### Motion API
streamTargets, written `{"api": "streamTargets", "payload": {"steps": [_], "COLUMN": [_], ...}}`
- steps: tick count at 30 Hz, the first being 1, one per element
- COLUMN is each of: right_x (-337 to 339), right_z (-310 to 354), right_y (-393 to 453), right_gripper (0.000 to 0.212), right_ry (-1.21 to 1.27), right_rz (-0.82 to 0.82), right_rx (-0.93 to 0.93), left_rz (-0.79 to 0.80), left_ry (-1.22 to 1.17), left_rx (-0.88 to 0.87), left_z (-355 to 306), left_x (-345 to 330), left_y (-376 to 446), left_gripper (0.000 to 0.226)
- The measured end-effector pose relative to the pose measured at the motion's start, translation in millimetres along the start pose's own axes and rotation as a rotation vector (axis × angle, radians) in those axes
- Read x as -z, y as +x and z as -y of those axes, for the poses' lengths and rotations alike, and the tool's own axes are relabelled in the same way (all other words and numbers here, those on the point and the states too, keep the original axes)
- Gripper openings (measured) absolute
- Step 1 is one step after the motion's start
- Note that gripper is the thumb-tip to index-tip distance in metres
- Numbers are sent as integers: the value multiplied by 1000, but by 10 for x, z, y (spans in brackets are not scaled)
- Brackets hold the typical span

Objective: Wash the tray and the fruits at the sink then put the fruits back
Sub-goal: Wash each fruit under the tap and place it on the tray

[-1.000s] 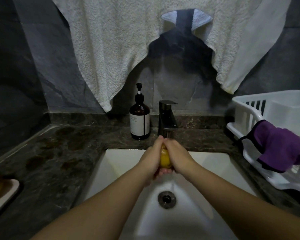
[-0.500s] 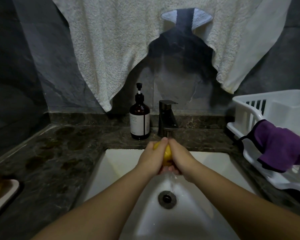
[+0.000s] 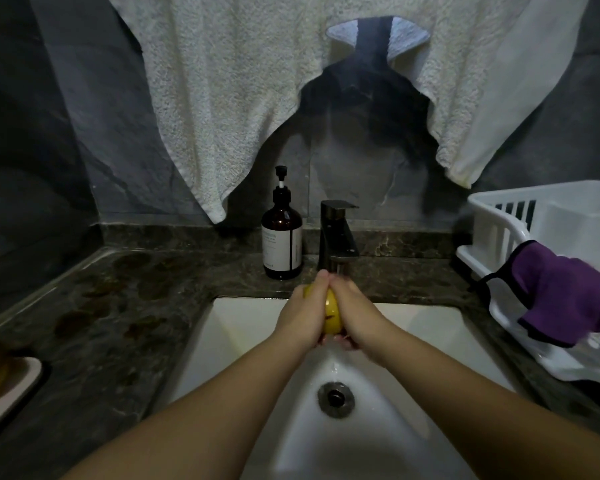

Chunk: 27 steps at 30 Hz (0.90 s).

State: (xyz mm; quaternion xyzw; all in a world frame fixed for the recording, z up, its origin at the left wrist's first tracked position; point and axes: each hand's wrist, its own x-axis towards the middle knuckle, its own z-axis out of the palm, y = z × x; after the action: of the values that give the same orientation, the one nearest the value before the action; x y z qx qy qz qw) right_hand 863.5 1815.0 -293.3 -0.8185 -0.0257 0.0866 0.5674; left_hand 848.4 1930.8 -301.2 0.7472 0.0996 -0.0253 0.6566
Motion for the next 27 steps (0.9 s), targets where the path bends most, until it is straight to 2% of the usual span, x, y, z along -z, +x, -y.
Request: {"api": "streamTargets", "payload": {"steps": [3, 4, 7, 9, 11, 12, 16, 20, 23, 27], "right_x": [64, 88, 90, 73, 75, 78, 94, 215, 402, 569], "right_z": [-45, -51, 36, 53, -10, -25, 74, -20, -67, -36], "right_y": [21, 12, -32, -22, 12, 16, -2, -39, -76, -88], "right_gripper": [43, 42, 34, 38, 37, 36, 36, 49, 63, 46], "right_ry": [-228, -268, -121, -133, -241, -237, 63, -34, -63, -223], "right_rz": [-62, -95, -56, -74, -106, -117, -45, 18, 87, 35], "right_rx": [174, 221, 129, 103, 168, 170, 28, 128, 201, 305], "left_rz": [132, 133, -22, 22, 132, 146, 0, 184, 220, 210], "left_ry": [-103, -129, -17, -37, -76, -80, -88, -307, -380, -387], "left_rx": [161, 160, -48, 8, 132, 139, -12, 255, 307, 316], "left_z": [-12, -30, -40, -41, -29, -31, -74, -90, -120, -100], "left_x": [32, 44, -18, -25, 7, 10, -62, 27, 75, 50], "left_y": [-54, -69, -13, -43, -82, -90, -60, -114, -131, -143], "left_gripper": [79, 77, 62, 64, 71, 72, 59, 65, 68, 70]}}
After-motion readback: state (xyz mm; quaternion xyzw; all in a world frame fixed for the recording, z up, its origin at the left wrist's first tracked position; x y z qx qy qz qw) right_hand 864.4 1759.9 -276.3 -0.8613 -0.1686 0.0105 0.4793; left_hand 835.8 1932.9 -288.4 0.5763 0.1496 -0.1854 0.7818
